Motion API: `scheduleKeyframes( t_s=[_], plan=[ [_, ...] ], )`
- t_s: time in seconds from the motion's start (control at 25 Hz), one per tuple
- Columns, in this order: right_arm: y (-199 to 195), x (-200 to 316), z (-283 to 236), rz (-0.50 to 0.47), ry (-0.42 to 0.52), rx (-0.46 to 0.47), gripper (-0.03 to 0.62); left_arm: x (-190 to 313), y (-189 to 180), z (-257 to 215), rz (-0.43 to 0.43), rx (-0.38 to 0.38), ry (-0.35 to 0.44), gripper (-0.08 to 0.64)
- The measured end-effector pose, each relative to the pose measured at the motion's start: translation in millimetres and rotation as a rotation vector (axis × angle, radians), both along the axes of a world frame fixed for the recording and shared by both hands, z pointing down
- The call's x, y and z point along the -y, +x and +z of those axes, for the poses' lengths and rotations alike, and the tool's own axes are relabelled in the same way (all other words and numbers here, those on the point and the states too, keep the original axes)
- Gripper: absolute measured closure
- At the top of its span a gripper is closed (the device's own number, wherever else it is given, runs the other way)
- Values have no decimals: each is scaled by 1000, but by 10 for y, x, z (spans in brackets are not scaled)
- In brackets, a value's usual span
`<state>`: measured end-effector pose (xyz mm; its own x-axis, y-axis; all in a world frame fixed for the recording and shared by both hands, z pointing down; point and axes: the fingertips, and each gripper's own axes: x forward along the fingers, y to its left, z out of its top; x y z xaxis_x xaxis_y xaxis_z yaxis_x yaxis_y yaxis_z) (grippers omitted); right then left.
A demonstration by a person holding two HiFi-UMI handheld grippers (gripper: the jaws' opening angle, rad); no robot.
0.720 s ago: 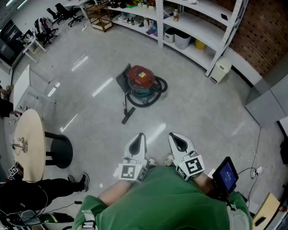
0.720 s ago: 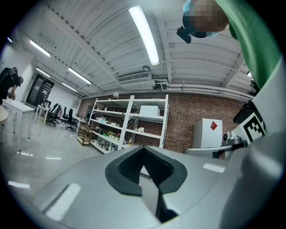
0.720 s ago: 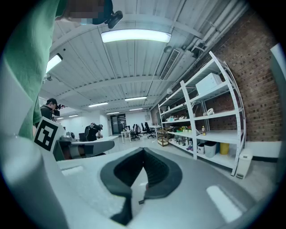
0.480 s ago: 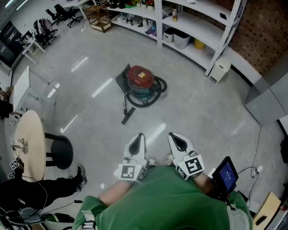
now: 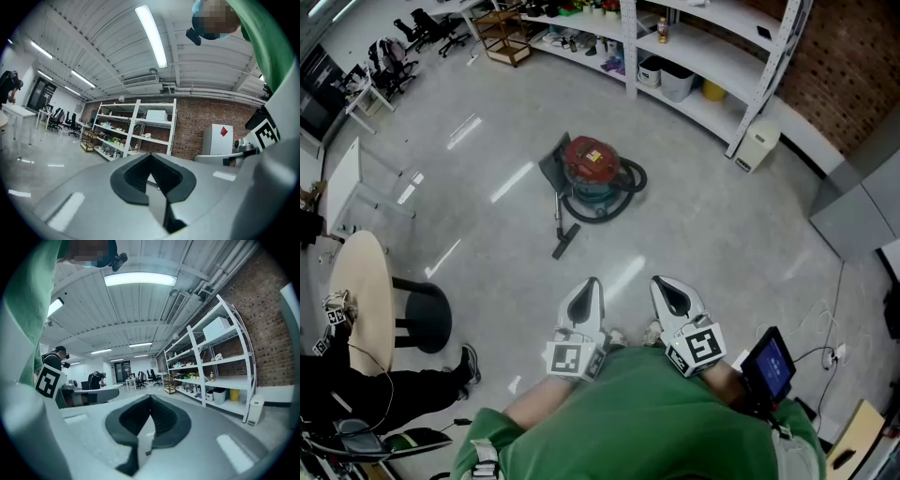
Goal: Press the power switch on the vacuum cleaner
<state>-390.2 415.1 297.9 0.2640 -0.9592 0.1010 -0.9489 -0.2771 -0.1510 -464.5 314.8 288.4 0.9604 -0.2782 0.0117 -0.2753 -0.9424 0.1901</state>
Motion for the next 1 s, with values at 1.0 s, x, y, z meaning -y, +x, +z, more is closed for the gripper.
scheduleKeyframes(
  t_s=[1.0],
  plan=[
    [790, -534, 125, 50, 11, 18, 592, -479, 798, 77, 46, 26, 26, 552]
  ],
)
